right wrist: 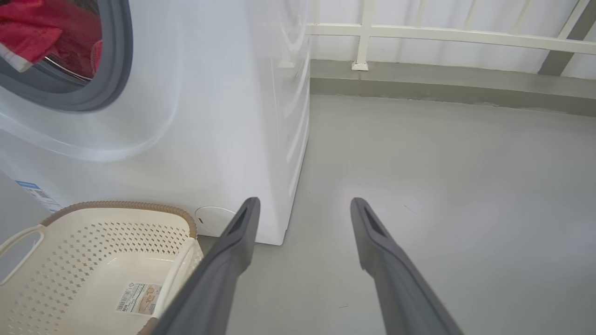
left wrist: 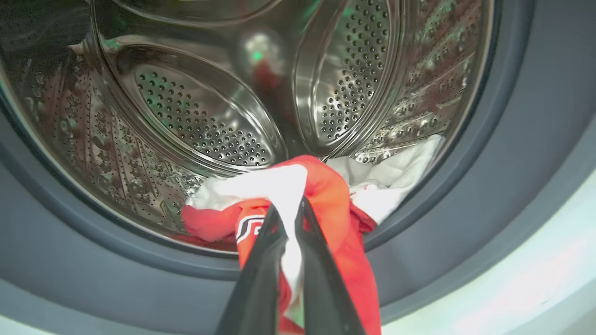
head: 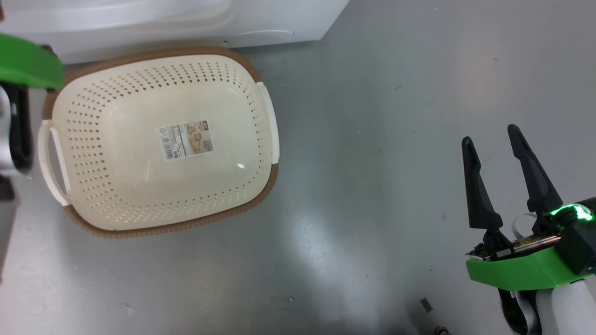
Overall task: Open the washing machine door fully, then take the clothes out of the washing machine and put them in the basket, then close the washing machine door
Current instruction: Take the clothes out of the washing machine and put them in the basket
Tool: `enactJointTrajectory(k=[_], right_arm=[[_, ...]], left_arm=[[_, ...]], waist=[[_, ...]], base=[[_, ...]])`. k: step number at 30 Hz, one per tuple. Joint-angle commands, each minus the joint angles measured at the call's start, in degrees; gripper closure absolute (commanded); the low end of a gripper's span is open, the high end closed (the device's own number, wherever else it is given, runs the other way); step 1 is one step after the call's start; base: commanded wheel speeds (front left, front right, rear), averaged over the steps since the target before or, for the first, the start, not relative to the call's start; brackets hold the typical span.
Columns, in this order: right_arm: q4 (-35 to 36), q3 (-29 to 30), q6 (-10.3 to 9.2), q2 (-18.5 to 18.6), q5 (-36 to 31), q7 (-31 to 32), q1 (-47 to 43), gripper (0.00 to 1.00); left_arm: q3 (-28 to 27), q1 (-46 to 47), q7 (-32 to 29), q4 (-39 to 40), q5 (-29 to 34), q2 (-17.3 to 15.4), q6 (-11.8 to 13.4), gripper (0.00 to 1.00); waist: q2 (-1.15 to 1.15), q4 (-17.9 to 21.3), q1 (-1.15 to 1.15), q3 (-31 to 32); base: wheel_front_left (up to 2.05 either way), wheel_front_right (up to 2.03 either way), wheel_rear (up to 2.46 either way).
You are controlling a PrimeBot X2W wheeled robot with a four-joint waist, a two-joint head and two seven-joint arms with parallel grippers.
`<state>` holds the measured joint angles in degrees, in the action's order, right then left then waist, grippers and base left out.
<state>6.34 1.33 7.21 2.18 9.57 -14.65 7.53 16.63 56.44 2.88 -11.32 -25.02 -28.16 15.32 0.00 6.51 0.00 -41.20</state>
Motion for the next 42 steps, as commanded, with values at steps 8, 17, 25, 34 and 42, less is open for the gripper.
enactJointTrajectory(k=[8, 17, 25, 34, 42], right_arm=[[1.36, -0.53, 0.28, 0.7, -0.08, -0.35, 0.04, 0.0], [0.95, -0.24, 0.28, 0.7, 0.04, -0.35, -0.27, 0.0], [0.9, 0.75, 0.28, 0.7, 0.02, -0.35, -1.01, 0.0], [0.51, 1.05, 0.28, 0.7, 0.35, -0.35, -1.75, 0.0], [0.16, 1.56, 0.28, 0.7, 0.48, -0.35, -2.59, 0.0]], left_arm=[[-4.0, -10.05, -2.86, 17.17, -0.75, -5.19, 4.64, 1.0], [-4.53, -18.25, -3.19, 24.36, -1.3, -5.54, 7.1, 1.0], [-4.1, -23.38, -3.12, 28.01, -1.71, -5.01, 8.51, 1.0], [-1.81, -30.0, -3.13, 31.68, -1.72, -3.34, 10.32, 1.0], [-0.25, -33.73, -3.32, 34.26, -1.41, -2.32, 11.76, 1.0]], waist=[[0.0, -1.09, 0.0, 0.69], [0.0, -1.75, 0.0, 3.37], [0.0, -2.58, 0.0, 5.74], [0.0, -3.23, 0.0, 9.24], [0.0, -3.68, 0.0, 11.82]], base=[[0.0, 0.0, 0.0], [0.0, 0.0, 0.0], [0.0, 0.0, 0.0], [0.0, 0.0, 0.0], [0.0, 0.0, 0.0]])
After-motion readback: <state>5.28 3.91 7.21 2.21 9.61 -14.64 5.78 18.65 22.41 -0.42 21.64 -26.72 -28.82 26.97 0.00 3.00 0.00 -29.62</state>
